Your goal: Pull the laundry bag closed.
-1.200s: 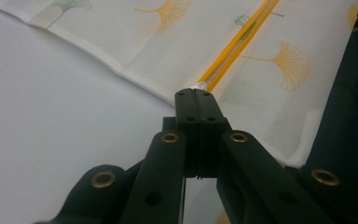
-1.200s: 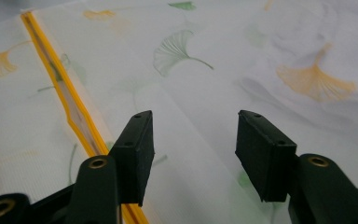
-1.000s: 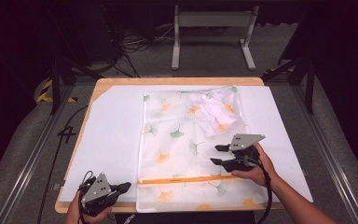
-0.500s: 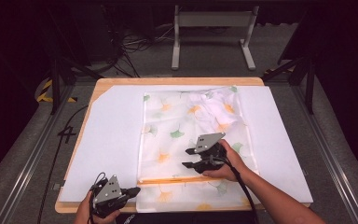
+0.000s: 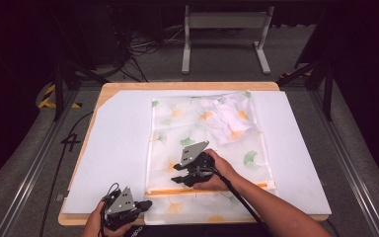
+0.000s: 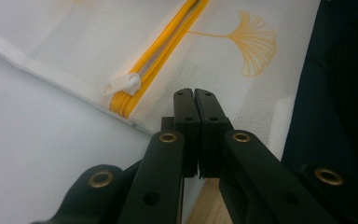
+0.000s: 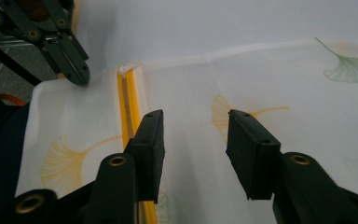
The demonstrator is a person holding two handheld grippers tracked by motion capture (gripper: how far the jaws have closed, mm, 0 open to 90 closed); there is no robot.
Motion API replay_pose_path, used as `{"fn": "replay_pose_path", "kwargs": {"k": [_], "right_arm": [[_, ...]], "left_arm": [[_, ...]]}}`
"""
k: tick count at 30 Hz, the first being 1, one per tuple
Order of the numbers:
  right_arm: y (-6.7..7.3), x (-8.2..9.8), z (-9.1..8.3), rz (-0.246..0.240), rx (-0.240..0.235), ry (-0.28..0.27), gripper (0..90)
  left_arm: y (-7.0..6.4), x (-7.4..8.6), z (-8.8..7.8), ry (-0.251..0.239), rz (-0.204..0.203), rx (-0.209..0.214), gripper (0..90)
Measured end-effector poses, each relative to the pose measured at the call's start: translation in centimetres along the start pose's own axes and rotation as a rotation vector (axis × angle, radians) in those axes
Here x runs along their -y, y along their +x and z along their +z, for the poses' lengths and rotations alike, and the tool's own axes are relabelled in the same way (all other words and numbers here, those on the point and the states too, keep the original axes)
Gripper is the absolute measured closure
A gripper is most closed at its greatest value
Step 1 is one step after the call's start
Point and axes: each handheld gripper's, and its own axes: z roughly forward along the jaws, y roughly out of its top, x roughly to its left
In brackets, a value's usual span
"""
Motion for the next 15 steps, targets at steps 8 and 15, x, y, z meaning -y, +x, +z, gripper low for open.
{"fn": "replay_pose_path", "kwargs": {"k": [8, 15], "right_arm": [[1.4, -2.3, 3.1, -0.056, -0.071, 0.037, 59.2], [1.9, -3.3, 4.8, -0.06, -0.11, 0.044, 59.9]], "left_arm": [[0.3, 0.0, 0.1, 0.0, -0.002, 0.0, 90.0], [0.3, 0.0, 0.1, 0.002, -0.004, 0.004, 90.0]]}}
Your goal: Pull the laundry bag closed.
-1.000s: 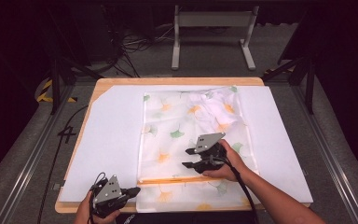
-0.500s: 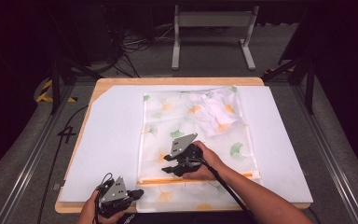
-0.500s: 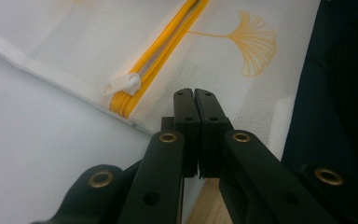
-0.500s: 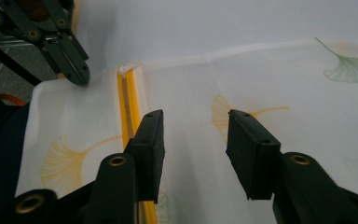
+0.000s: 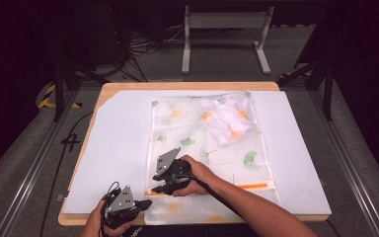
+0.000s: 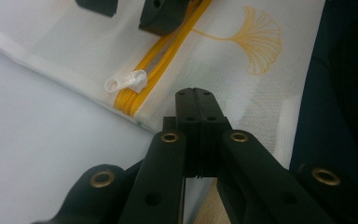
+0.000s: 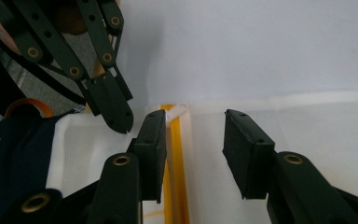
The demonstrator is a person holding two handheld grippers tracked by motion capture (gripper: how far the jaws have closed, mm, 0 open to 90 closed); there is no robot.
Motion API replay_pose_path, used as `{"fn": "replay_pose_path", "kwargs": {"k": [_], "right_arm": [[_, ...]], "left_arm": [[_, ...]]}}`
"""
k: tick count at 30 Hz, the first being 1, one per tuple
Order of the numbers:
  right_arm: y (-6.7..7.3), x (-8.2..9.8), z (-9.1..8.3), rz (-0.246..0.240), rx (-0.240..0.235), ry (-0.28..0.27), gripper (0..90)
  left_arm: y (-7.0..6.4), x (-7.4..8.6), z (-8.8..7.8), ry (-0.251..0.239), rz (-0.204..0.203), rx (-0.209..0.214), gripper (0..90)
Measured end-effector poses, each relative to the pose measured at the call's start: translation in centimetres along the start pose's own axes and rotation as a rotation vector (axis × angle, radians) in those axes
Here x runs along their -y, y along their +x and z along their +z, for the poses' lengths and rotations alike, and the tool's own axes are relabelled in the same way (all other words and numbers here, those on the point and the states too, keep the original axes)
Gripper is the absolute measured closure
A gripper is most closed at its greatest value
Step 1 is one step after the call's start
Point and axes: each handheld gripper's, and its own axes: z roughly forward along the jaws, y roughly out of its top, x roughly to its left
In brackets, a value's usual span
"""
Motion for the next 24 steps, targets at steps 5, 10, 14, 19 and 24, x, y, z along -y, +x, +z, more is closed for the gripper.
{"fn": "replay_pose_path", "kwargs": {"k": [5, 10, 14, 19, 24], "right_arm": [[0.1, -0.9, 1.0, -0.005, -0.026, 0.0, 59.9], [0.0, -1.2, 2.1, 0.005, -0.048, 0.028, 58.6], [-0.4, -1.3, 3.0, 0.026, -0.065, 0.032, 57.0], [-0.7, -1.4, 3.6, 0.051, -0.054, 0.048, 60.7], [-0.8, -1.2, 3.8, 0.076, -0.086, 0.036, 71.5]], "left_arm": [[0.0, 0.0, 0.0, -0.002, -0.001, 0.003, 90.0], [0.1, 0.0, 0.0, -0.003, -0.001, 0.007, 90.0], [0.1, 0.1, 0.0, -0.004, -0.002, 0.009, 90.0], [0.1, 0.1, 0.0, -0.004, -0.001, 0.011, 90.0], [0.1, 0.1, 0.0, -0.003, 0.001, 0.01, 90.0]]}}
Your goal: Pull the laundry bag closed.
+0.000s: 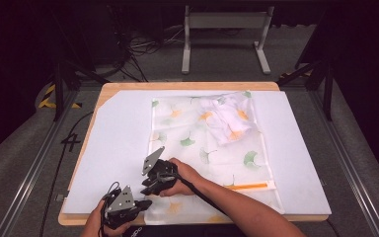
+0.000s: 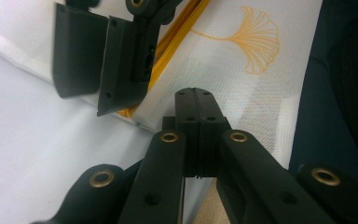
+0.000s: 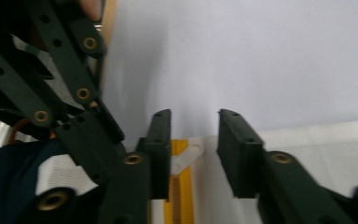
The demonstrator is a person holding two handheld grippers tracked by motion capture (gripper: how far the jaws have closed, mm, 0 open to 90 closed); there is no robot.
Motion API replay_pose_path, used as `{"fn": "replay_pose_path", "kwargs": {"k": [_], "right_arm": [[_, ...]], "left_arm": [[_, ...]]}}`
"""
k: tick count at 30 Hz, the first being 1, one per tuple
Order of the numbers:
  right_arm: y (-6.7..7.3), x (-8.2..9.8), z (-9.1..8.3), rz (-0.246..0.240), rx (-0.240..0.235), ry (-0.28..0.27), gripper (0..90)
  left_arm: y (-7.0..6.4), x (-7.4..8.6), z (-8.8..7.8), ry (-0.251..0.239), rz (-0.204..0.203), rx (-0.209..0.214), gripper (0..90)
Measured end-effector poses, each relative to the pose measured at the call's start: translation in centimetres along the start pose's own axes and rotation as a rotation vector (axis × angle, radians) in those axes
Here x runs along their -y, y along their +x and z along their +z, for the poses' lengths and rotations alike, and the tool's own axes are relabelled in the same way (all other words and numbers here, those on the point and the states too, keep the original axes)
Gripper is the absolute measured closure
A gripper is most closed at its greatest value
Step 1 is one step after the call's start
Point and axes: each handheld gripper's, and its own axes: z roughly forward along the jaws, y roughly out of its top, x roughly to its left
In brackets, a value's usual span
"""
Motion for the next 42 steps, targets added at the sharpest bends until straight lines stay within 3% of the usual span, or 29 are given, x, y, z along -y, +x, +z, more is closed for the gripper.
{"fn": "replay_pose_path", "kwargs": {"k": [5, 9, 15, 19, 22, 25, 27, 32, 37, 42], "right_arm": [[0.1, 0.3, -0.2, 0.014, -0.006, -0.016, 76.2], [-0.1, 0.7, -0.6, 0.056, -0.011, -0.042, 76.0], [-0.3, 1.2, -0.9, 0.068, -0.015, -0.054, 76.2], [-0.7, 1.6, -1.3, 0.117, -0.003, -0.076, 75.2], [-1.0, 1.9, -1.4, 0.121, 0.004, -0.067, 83.8], [-0.9, 1.9, -1.4, 0.11, 0.001, -0.062, 85.7], [-0.9, 1.9, -1.6, 0.106, -0.001, -0.061, 80.0], [-0.9, 2.5, -2.7, 0.12, -0.023, -0.096, 75.6], [-0.5, 2.9, -2.2, 0.108, -0.019, -0.067, 69.1], [-0.3, 2.9, -1.9, 0.105, -0.01, -0.059, 69.0]], "left_arm": [[0.0, 0.0, 0.0, 0.0, 0.001, -0.001, 90.0], [0.0, 0.0, 0.0, 0.0, 0.001, -0.001, 90.0], [0.0, 0.0, 0.0, -0.002, 0.0, 0.0, 90.0], [0.0, 0.0, 0.0, 0.0, -0.002, 0.002, 90.0], [0.0, 0.0, 0.0, -0.001, -0.001, 0.003, 90.0], [0.0, 0.0, 0.0, -0.001, -0.002, 0.003, 90.0], [0.0, 0.0, 0.0, 0.0, -0.001, 0.0, 90.0], [0.0, 0.0, 0.0, -0.003, -0.001, 0.004, 90.0], [0.0, 0.0, 0.0, 0.001, 0.0, 0.001, 90.0], [0.1, 0.0, 0.0, -0.002, -0.003, 0.004, 90.0]]}}
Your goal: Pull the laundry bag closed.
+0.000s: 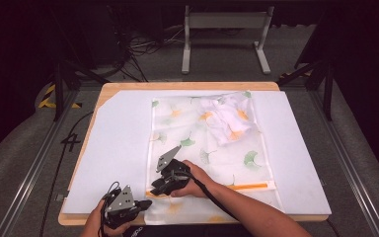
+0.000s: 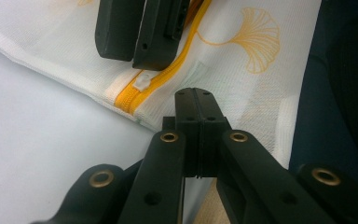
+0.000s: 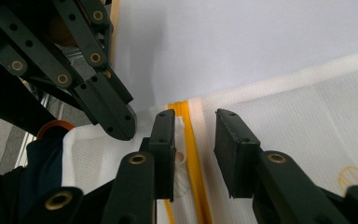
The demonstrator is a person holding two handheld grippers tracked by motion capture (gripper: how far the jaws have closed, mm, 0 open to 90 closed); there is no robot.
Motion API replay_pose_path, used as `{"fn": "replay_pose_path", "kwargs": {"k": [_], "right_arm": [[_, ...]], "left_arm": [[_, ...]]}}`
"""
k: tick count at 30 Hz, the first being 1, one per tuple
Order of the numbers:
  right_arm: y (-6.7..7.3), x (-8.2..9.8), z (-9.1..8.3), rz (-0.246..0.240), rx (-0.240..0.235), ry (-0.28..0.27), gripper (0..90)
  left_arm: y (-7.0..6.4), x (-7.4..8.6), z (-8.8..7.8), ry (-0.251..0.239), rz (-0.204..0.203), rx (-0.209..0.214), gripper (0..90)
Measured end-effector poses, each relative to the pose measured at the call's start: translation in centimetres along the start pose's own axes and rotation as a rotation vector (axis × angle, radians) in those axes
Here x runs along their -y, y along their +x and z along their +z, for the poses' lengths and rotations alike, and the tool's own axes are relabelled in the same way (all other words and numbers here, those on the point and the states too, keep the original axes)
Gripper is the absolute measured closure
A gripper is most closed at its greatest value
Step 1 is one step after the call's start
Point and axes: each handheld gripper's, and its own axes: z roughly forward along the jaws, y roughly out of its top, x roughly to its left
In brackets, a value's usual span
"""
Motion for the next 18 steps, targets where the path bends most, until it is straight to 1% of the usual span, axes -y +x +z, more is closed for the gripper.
{"fn": "replay_pose_path", "kwargs": {"k": [2, 4, 5, 8, 9, 11, 16, 18], "right_arm": [[-0.05, 0.03, 0.07, 0.011, -0.015, -0.014, 68.4], [0.02, 0.03, 0.01, 0.02, -0.027, -0.018, 67.8], [0.15, 0.04, -0.05, 0.013, -0.036, -0.017, 67.9], [0.58, 0.07, 0.05, -0.011, -0.019, 0.004, 72.7], [0.59, 0.12, 0.16, -0.009, -0.013, 0.01, 73.1], [0.49, 0.2, 0.33, -0.001, -0.003, 0.012, 77.2], [0.55, 0.16, 0.53, -0.007, 0.004, 0.013, 84.1], [0.69, 0.14, 0.59, -0.014, 0.01, 0.013, 84.3]], "left_arm": [[0.0, 0.01, -0.02, 0.001, -0.001, 0.002, 90.0], [0.0, 0.02, -0.01, 0.001, 0.001, 0.001, 90.0], [0.0, 0.02, -0.01, 0.0, 0.001, 0.001, 90.0], [0.07, 0.02, 0.0, -0.002, -0.003, 0.006, 90.0], [0.08, 0.02, 0.0, -0.001, -0.003, 0.006, 90.0], [0.04, -0.01, 0.0, 0.002, 0.0, 0.003, 90.0], [0.12, 0.03, 0.01, -0.001, -0.005, 0.009, 90.0], [0.11, 0.03, 0.01, -0.001, -0.004, 0.008, 90.0]]}}
